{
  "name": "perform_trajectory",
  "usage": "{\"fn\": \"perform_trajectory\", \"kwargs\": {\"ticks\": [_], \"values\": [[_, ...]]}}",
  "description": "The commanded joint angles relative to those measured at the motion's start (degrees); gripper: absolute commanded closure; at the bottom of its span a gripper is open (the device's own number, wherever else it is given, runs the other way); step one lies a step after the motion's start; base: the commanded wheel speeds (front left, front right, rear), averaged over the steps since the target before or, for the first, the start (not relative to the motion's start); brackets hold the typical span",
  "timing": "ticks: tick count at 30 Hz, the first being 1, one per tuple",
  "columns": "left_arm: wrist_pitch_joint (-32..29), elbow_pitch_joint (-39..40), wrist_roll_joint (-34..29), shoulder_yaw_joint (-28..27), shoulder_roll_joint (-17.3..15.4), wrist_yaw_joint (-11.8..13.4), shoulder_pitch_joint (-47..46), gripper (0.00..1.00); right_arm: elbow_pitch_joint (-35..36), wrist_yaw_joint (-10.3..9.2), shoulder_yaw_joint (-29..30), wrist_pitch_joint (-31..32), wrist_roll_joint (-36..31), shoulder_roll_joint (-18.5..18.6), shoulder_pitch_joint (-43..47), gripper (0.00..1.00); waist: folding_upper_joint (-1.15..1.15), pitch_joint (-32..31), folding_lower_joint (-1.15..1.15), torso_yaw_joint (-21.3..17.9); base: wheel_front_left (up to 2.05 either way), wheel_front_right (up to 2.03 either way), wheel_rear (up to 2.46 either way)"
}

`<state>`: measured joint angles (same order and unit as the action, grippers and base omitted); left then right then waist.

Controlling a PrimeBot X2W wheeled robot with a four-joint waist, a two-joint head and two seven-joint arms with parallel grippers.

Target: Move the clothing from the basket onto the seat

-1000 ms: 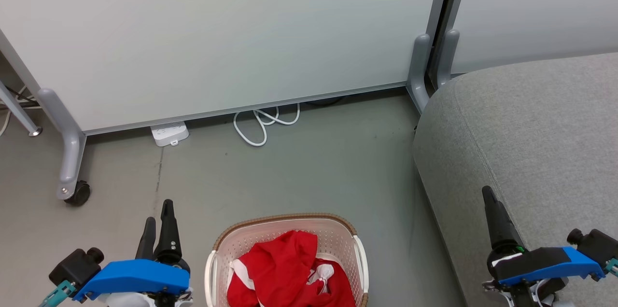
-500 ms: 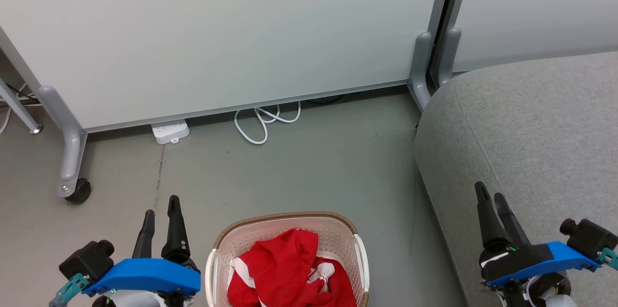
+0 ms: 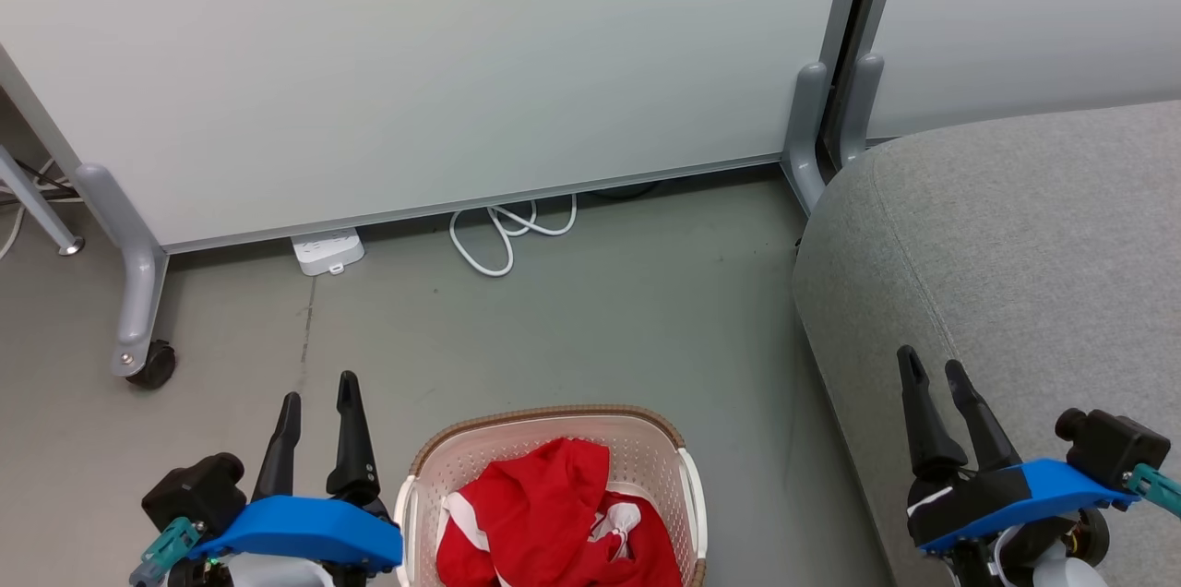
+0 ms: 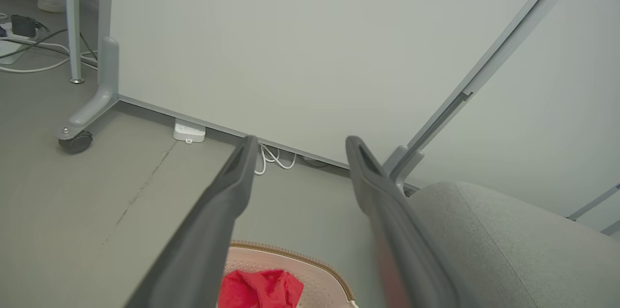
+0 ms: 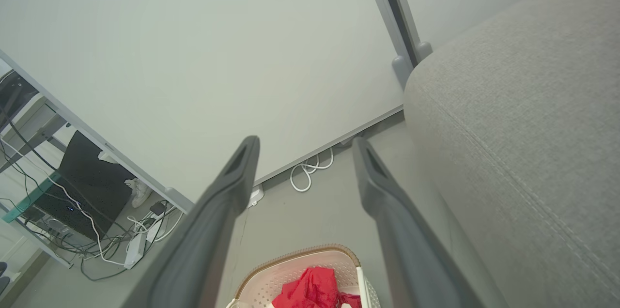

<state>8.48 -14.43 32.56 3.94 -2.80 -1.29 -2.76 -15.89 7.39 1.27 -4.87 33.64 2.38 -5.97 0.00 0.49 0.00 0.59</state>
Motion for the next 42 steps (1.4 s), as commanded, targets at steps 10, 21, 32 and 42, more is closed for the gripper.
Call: {"fn": "perform_trajectory", "kwargs": {"ticks": [10,21,32,42], "values": [[1.88,-0.03,-6.12,0.82,-0.20,0.14,-1.32,0.00,0.88,0.11,0.09,-0.85,-6.62,0.53,-1.53,0.00,0.00,0.01,0.00,0.07,0.00,0.00,0.00],[3.28,-0.67,-10.78,1.56,-0.16,0.14,-1.24,0.00,0.92,0.13,0.67,-1.46,-12.69,0.58,-1.19,0.00,0.00,-0.19,0.00,0.12,0.00,0.00,0.00],[4.54,-0.68,-15.32,2.25,-0.15,0.56,-1.14,0.00,0.68,0.14,1.05,-1.70,-18.08,0.62,-1.36,0.00,0.00,-0.24,0.00,0.16,0.00,0.00,0.00],[5.67,-1.17,-18.66,2.86,-0.15,0.88,-0.84,0.00,0.38,0.15,0.81,-2.32,-22.68,0.65,-1.54,0.00,0.00,-0.41,0.00,0.17,0.00,0.00,0.00]]}}
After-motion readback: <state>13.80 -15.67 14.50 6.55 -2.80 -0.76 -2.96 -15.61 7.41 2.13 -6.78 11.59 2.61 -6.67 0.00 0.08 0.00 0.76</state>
